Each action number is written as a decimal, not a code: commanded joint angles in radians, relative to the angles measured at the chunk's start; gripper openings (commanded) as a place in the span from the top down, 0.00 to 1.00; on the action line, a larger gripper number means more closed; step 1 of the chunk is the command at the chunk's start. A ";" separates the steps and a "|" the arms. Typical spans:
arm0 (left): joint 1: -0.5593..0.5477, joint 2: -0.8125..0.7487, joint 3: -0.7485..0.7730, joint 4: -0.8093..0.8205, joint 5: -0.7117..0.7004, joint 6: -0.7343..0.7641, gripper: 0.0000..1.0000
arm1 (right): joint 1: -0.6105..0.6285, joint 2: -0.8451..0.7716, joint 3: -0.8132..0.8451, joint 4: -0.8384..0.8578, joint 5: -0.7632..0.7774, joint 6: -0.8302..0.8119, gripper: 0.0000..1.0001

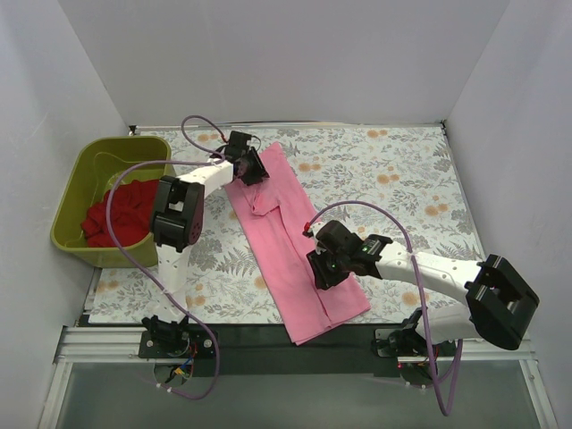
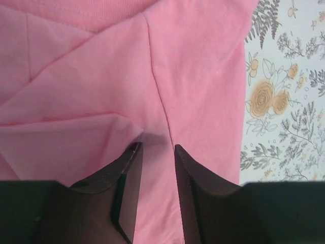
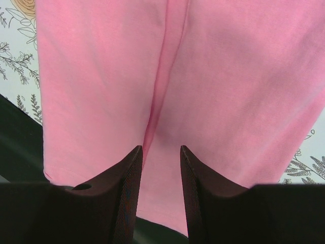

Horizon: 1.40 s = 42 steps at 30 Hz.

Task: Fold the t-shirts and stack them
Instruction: Fold the tshirt

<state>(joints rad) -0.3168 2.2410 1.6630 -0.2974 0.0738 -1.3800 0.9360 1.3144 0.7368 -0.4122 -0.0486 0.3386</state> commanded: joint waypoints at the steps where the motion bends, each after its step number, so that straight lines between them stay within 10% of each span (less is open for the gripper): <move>1: -0.002 -0.178 -0.051 0.047 -0.008 0.001 0.66 | -0.002 -0.035 -0.007 0.024 -0.004 0.011 0.63; 11: -0.005 -0.469 -0.331 0.118 -0.149 0.097 0.63 | -0.002 -0.033 -0.007 0.029 -0.007 0.008 0.63; 21: -0.033 -0.422 -0.436 0.119 -0.219 0.151 0.85 | -0.003 -0.047 -0.008 0.029 -0.005 0.011 0.63; 42: -0.156 -0.330 -0.493 0.098 -0.236 0.173 0.86 | -0.002 -0.053 -0.022 0.035 0.000 0.011 0.63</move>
<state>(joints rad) -0.4660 1.9121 1.1767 -0.1925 -0.1398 -1.2194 0.9360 1.2881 0.7216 -0.3977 -0.0517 0.3416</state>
